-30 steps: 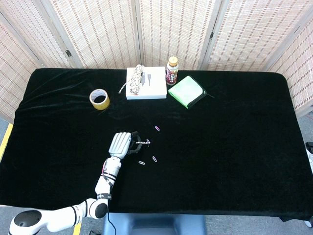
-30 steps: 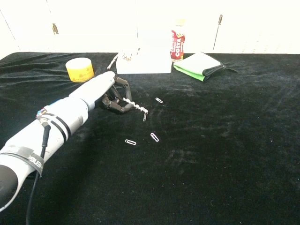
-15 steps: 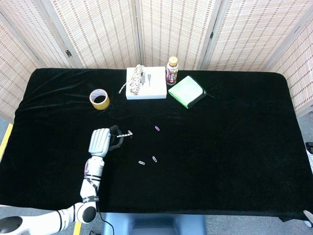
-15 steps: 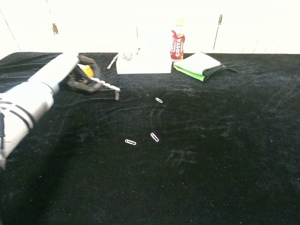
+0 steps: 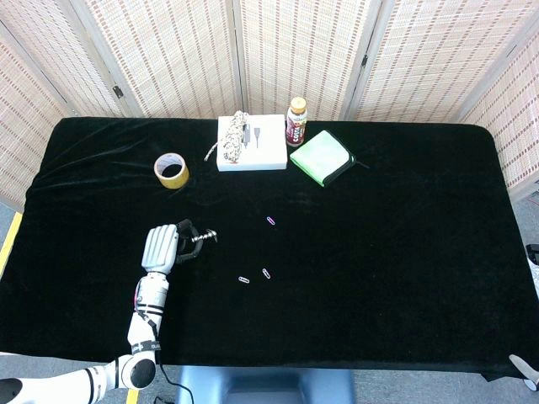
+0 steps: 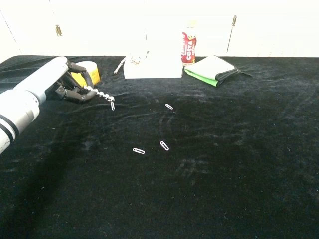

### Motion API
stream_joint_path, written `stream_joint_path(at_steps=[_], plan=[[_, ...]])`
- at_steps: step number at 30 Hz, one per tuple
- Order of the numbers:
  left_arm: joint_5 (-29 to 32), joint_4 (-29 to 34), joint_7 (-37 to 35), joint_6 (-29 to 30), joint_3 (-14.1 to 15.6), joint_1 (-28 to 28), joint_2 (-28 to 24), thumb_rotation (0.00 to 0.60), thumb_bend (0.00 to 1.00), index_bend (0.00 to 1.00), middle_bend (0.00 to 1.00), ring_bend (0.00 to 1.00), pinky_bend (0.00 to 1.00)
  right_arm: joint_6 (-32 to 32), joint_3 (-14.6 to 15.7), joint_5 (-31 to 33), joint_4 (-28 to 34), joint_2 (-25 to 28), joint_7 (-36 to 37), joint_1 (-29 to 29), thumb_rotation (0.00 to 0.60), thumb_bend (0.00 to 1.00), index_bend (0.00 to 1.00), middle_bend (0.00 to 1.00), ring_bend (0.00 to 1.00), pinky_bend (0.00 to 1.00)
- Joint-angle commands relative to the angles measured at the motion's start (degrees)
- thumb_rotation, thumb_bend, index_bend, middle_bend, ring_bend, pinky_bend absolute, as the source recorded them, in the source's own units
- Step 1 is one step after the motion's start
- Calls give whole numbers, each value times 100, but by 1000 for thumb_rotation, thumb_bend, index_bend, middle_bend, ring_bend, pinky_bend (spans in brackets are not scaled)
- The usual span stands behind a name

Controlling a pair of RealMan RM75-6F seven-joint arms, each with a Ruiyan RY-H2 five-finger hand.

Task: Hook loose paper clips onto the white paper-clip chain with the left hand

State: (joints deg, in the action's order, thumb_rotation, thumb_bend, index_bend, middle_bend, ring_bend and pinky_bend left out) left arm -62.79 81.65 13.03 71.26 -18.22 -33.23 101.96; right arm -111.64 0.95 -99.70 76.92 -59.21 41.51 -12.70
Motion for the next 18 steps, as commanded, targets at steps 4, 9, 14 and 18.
stream_joint_path(at_steps=[4,9,14,18], plan=[[158,238,103,-163,-17,-3,-214,600,181,0,1000,1000,1000,-14,25,10,13,-9,-34,-5,600,10,0,0,0,0],[144,474,138,-150,-4,45,-449,600,170,0,1000,1000,1000,45,46,6,64,5,-112,36,600,9,0,0,0,0],[-206,881,326,123,216,235,-910,600,169,1,935,1000,1000,140,74,17,115,27,-188,77,600,10,0,0,0,0],[-279,1720,665,-103,774,569,-1997,600,168,9,268,500,771,360,123,36,208,87,-358,148,600,10,0,0,0,0]])
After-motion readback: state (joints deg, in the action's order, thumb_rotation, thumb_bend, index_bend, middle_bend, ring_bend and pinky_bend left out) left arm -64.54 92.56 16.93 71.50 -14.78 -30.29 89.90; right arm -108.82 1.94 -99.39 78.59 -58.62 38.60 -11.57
